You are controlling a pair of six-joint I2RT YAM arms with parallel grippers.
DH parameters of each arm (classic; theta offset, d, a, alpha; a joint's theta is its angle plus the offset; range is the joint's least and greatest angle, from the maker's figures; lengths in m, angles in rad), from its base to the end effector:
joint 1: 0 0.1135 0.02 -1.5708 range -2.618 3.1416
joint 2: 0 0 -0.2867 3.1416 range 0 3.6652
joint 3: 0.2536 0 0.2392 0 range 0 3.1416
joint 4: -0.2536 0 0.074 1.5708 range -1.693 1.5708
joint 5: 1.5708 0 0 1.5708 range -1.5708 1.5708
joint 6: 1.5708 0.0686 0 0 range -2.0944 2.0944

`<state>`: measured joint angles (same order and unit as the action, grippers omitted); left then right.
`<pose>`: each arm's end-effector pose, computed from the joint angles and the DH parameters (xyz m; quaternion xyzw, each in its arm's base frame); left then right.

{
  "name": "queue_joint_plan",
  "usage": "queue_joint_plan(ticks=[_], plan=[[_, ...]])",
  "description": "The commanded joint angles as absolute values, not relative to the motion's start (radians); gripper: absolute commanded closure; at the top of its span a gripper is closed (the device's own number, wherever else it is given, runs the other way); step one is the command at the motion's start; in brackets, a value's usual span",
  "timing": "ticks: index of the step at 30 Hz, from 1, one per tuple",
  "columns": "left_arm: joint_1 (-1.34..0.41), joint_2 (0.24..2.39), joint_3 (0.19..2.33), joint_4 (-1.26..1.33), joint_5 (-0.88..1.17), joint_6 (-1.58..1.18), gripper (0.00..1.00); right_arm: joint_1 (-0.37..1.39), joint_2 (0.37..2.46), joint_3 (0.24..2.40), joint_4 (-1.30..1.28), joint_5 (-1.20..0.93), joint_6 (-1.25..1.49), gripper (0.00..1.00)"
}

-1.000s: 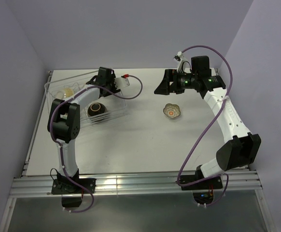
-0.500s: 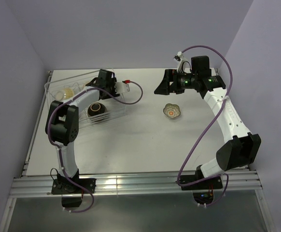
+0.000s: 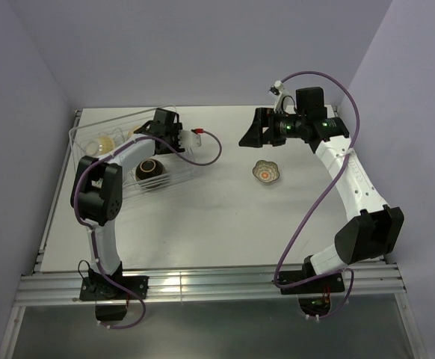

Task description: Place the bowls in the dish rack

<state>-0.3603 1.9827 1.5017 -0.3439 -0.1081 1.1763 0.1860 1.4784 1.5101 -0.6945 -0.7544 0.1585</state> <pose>0.4371 -0.1568 0.2179 0.6320 0.6824 0.1905 0.3140 0.3066 0.1055 0.3900 -0.1730 0.8332 0.3960 0.3450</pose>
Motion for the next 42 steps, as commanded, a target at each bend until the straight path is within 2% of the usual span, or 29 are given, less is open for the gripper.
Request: queue_joint_plan(ticks=[1,8,16,23,33,34,38,39,42], plan=[[-0.360,1.973,1.517,-0.313,-0.163,1.213,0.79,0.173,1.465,1.508,-0.690,-0.776,0.147,0.00],[-0.370,1.997,1.508,-0.273,-0.186,1.215,0.71,0.172,1.470,1.506,-0.689,-0.778,0.152,0.00],[-0.374,2.020,1.508,-0.276,-0.199,1.218,0.70,0.170,1.473,1.511,-0.696,-0.775,0.147,0.00],[-0.374,2.028,1.500,-0.281,-0.173,1.197,0.57,0.170,1.480,1.514,-0.698,-0.778,0.150,0.00],[-0.376,2.062,1.551,-0.299,-0.146,1.146,0.45,0.170,1.485,1.516,-0.703,-0.778,0.147,0.00],[-0.374,2.063,1.551,-0.304,-0.144,1.144,0.31,0.170,1.485,1.519,-0.704,-0.778,0.147,0.00],[-0.374,2.062,1.551,-0.298,-0.138,1.135,0.24,0.170,1.488,1.525,-0.710,-0.776,0.146,0.00],[-0.374,2.060,1.551,-0.299,-0.134,1.137,0.03,0.170,1.491,1.526,-0.712,-0.778,0.146,0.00],[-0.374,2.062,1.558,-0.301,-0.127,1.124,0.00,0.169,1.491,1.525,-0.712,-0.779,0.146,0.00]])
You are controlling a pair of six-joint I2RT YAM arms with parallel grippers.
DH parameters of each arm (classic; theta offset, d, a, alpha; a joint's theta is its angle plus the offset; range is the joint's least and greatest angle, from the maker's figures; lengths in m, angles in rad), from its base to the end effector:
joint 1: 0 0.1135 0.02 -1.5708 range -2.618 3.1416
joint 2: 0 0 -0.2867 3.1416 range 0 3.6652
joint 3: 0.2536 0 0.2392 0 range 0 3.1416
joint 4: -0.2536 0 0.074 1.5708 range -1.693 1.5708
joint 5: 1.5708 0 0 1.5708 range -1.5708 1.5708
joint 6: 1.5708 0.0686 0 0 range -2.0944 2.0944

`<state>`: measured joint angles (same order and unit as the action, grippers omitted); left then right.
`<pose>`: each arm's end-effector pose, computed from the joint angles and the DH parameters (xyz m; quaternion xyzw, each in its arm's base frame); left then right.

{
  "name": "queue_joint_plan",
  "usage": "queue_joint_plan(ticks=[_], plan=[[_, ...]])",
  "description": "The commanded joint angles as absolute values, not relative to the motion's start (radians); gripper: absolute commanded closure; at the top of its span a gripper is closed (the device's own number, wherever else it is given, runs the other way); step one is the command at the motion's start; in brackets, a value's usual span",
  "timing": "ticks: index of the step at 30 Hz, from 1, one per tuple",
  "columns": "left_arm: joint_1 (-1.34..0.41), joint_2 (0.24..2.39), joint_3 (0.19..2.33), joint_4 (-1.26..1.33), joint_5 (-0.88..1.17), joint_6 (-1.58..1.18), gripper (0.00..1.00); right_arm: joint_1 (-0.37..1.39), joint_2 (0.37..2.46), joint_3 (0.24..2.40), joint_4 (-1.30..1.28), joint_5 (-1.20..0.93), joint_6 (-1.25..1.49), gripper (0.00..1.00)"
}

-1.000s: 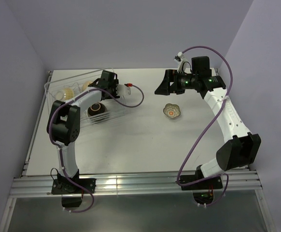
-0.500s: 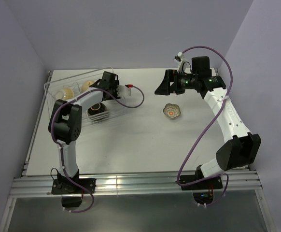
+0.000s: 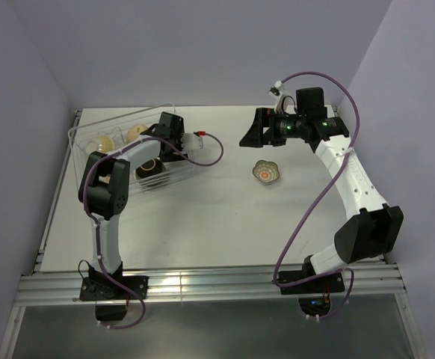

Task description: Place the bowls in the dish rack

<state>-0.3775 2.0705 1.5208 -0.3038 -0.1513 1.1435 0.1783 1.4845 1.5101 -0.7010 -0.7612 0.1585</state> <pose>0.4494 -0.1671 0.1885 0.6244 0.6947 0.1964 0.2982 0.3083 0.1036 0.3877 -0.1691 0.8353 0.3975 0.3401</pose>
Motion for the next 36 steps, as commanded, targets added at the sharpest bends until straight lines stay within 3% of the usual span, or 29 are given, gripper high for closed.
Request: queue_joint_plan(ticks=[1,36], plan=[[-0.374,2.062,1.560,-0.299,-0.124,1.121,0.01,0.170,1.491,1.525,-0.712,-0.779,0.146,0.00],[-0.295,2.164,1.756,-0.216,-0.133,0.902,0.02,0.170,1.473,1.503,-0.712,-0.785,0.138,0.00]])
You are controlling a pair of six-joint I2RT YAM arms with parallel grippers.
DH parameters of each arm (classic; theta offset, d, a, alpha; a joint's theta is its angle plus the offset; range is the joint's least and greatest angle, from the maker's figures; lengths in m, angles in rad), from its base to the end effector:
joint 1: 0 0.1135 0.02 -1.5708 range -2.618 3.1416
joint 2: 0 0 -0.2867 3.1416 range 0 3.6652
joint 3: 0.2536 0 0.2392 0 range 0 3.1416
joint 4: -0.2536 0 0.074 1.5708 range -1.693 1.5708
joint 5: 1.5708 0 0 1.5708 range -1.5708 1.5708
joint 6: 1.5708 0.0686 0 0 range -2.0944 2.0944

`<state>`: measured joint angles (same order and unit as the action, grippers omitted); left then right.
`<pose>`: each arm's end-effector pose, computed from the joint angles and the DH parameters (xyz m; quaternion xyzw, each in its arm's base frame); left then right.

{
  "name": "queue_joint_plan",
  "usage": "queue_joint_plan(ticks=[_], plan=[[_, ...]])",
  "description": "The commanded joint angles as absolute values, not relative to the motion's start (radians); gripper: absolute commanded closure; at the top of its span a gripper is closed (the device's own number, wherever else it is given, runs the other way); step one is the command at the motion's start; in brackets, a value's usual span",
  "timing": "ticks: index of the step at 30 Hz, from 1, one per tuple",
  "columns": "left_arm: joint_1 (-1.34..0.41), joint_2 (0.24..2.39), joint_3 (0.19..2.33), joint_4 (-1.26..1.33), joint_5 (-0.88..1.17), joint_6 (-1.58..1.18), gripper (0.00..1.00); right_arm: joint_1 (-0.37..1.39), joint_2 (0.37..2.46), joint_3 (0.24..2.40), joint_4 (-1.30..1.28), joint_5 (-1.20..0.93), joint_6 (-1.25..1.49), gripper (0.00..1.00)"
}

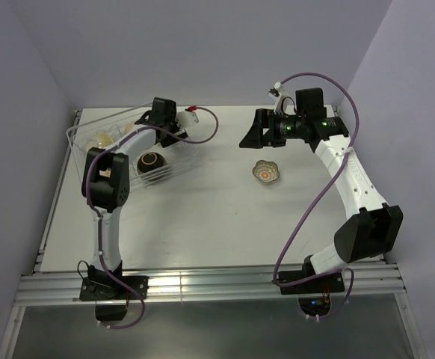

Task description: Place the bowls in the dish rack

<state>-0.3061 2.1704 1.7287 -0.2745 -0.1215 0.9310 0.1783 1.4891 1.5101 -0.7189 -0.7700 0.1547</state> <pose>0.5021 -0.1500 0.2122 0.5063 0.7547 0.1797 0.3766 0.3077 0.1040 0.3849 -0.1687 0.8380 0.4006 0.3300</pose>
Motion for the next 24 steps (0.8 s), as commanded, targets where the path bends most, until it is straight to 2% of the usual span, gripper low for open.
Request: queue_joint_plan(ticks=[1,9,16,20,21,24], plan=[[-0.293,2.161,1.758,-0.227,-0.132,0.894,0.04,0.170,1.473,1.502,-0.710,-0.785,0.138,0.00],[-0.267,2.172,1.822,-0.270,-0.138,0.813,0.05,0.170,1.470,1.493,-0.704,-0.790,0.135,0.00],[-0.262,2.131,1.879,-0.376,-0.028,0.681,0.01,0.163,1.473,1.525,-0.764,-0.744,0.074,0.00],[-0.247,2.097,1.994,-0.501,0.089,0.571,0.01,0.118,1.502,1.545,-0.848,-0.727,0.011,0.01],[-0.239,2.085,2.012,-0.533,0.165,0.552,0.02,0.089,1.505,1.546,-0.860,-0.730,0.011,0.02],[-0.235,2.060,2.036,-0.629,0.227,0.506,0.14,0.032,1.513,1.534,-0.891,-0.749,-0.047,0.09]])
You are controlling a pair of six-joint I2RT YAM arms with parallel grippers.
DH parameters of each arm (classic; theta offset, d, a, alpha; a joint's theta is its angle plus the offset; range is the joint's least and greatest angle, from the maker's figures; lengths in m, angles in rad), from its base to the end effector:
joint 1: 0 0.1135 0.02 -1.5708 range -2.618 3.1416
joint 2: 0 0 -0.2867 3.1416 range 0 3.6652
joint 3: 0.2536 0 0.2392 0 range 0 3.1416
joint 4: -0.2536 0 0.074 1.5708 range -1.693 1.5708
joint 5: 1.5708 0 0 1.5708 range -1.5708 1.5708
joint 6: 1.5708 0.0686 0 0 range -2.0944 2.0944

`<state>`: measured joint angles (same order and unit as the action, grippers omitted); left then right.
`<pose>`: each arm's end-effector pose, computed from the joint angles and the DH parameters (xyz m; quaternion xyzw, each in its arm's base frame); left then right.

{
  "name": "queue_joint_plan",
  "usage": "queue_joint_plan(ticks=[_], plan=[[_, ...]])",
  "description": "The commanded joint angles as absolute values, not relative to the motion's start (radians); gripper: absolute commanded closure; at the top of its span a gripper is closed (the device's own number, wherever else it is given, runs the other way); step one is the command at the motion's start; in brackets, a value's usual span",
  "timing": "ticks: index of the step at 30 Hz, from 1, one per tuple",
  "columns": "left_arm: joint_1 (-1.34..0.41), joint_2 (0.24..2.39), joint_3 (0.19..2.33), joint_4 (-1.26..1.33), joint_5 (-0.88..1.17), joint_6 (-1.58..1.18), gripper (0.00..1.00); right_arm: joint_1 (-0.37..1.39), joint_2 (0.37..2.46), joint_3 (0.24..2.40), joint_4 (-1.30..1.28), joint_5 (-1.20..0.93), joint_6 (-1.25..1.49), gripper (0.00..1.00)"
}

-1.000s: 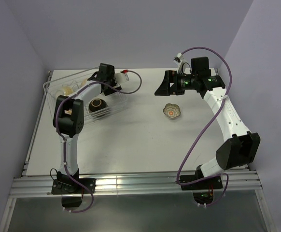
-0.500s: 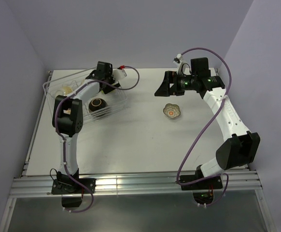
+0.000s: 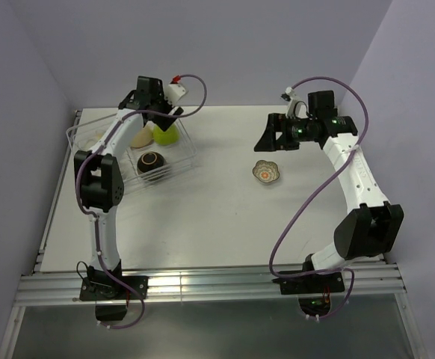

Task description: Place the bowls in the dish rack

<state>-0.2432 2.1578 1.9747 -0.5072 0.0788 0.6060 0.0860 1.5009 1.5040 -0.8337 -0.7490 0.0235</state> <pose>0.5104 -0.1322 0.2784 0.3877 0.8168 0.0418 0.4253 0.3100 0.0736 0.3685 -0.1594 0.8631 0.3589 0.3175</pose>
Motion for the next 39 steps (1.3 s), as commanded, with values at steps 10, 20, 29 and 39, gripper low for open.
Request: queue_joint_plan(ticks=[10,20,29,39], plan=[[-0.212,2.025,1.887,-0.606,0.342,0.232,0.84,0.015,1.491,1.488,-0.871,-0.769,-0.040,0.36],[-0.212,2.169,1.925,-0.546,0.353,0.097,0.91,0.015,1.479,1.444,-0.848,-0.785,-0.025,0.38],[-0.212,2.213,1.895,-0.470,0.316,0.041,0.85,0.015,1.488,1.430,-0.834,-0.788,-0.015,0.38],[-0.212,2.269,1.945,-0.433,0.253,0.009,0.48,0.017,1.491,1.433,-0.839,-0.790,-0.014,0.37]])
